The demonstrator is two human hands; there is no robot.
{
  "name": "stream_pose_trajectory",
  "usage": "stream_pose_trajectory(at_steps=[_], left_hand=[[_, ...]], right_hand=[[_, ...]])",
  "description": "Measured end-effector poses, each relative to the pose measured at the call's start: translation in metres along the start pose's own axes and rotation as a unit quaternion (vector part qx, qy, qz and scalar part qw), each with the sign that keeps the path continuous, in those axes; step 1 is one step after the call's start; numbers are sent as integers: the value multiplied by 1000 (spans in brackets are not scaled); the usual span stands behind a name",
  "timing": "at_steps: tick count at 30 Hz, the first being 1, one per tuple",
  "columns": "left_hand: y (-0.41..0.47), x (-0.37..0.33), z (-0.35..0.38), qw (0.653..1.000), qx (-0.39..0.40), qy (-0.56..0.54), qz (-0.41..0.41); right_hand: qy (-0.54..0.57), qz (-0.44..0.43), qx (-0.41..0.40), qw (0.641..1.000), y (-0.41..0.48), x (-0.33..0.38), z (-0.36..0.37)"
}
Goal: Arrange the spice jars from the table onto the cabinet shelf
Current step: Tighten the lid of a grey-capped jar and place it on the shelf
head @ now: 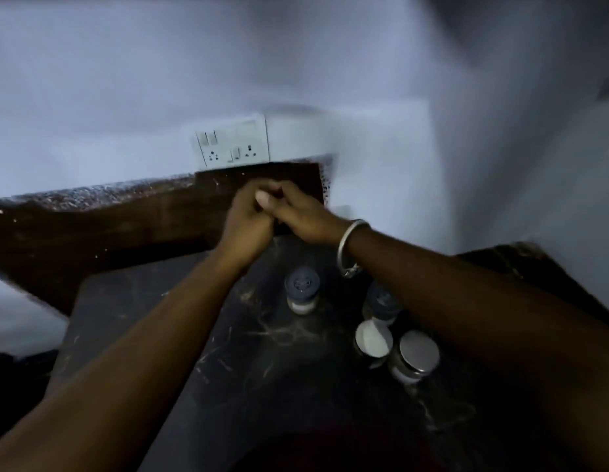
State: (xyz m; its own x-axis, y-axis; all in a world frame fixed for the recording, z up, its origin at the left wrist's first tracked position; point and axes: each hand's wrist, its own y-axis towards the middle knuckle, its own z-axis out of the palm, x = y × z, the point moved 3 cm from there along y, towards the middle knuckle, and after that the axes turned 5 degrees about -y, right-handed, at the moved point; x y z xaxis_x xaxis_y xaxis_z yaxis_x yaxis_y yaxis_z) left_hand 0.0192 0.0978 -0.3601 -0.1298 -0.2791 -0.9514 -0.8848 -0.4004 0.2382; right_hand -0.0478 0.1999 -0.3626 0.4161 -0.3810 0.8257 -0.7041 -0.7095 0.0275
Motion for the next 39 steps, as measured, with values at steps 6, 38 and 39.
stream_pose_trajectory(at_steps=[6, 38, 39], left_hand=[[-43, 124, 35, 974, 117, 81, -177], [-63, -71, -9, 972, -17, -230, 39], [-65, -79, -11, 972, -26, -228, 50]], right_hand=[[-241, 108, 126, 956, 1, -134, 74], [231, -198, -67, 950, -58, 55, -32], [272, -200, -79, 938, -64, 61, -31]])
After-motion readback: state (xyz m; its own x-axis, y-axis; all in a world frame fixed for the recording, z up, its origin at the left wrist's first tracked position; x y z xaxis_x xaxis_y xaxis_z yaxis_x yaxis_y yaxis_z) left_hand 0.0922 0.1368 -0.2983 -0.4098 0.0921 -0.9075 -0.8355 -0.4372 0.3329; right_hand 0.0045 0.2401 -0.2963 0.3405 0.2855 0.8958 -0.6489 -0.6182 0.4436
